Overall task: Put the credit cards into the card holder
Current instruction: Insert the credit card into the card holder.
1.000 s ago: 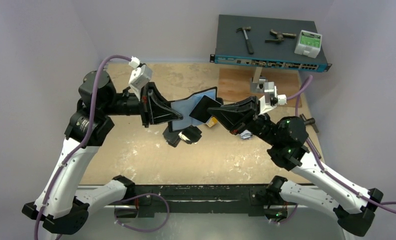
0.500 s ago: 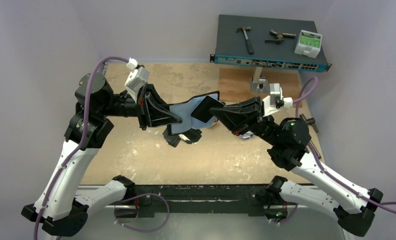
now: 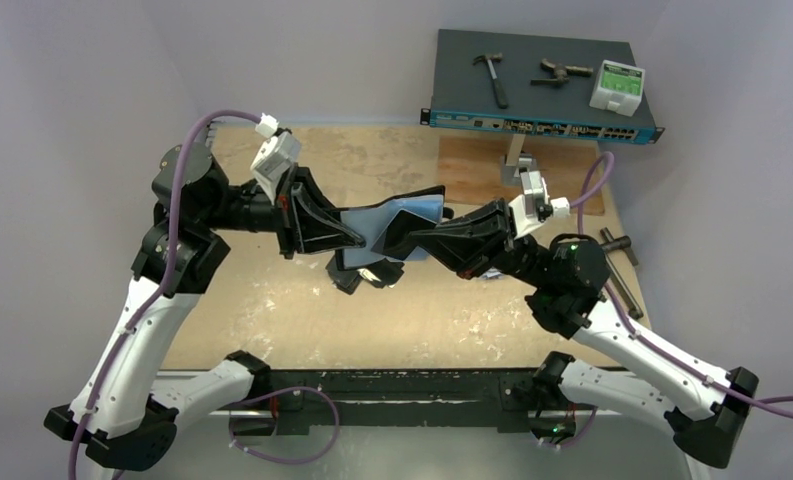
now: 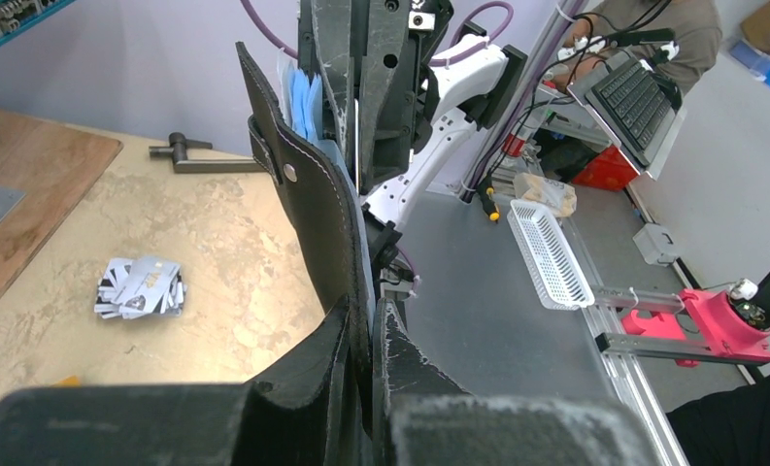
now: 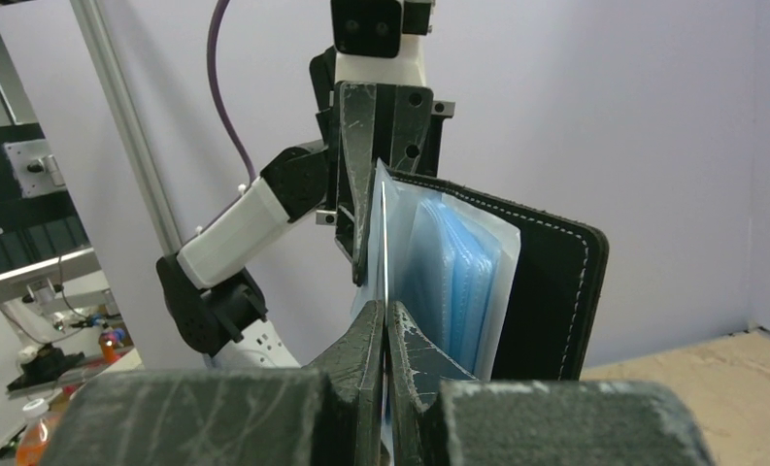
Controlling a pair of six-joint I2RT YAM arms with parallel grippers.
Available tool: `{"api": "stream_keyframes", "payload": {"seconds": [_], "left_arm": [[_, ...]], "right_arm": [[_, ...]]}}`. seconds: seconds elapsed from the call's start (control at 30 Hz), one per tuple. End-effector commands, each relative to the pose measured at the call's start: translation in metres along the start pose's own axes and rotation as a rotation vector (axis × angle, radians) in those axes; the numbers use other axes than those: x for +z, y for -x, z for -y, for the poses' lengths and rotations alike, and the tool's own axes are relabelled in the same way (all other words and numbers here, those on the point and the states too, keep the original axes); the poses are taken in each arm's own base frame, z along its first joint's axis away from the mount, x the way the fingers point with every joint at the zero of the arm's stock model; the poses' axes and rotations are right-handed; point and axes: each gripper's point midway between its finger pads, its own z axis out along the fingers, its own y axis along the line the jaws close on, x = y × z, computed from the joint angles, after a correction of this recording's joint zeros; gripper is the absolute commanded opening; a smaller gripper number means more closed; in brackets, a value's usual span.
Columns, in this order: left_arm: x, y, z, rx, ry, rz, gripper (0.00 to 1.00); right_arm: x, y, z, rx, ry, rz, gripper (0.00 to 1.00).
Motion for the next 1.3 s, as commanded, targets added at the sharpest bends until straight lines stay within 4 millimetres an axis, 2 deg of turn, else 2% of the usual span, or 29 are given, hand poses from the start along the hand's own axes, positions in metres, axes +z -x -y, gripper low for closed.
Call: {"api": "stream_keyframes", "payload": {"seconds": [0.0,0.4,0.93,1.27], "left_arm": [[-0.002,0.018,0.015,0.062,-0.030,0.029,0.00],[-0.003,0.018,0.018,0.077,-0.043,0.025,0.00],[-0.003,0.015,0.017,0.082,-0.036,0.025,0.00],[-0.001,0.016,0.012,0.057,-0.033,0.035,0.11]], "right_arm": [[0.002,-0.005,-0.005,0.001,0.033,-0.029,0.00],[0.006,-0.014,0.000,-0.002,0.017,-0.107,0.00],[0.015,-0.015,0.000,0.004,0.040,-0.127,0.00],[0.023,-0.014,0.002,0.027,0.039,-0.123,0.00]]}}
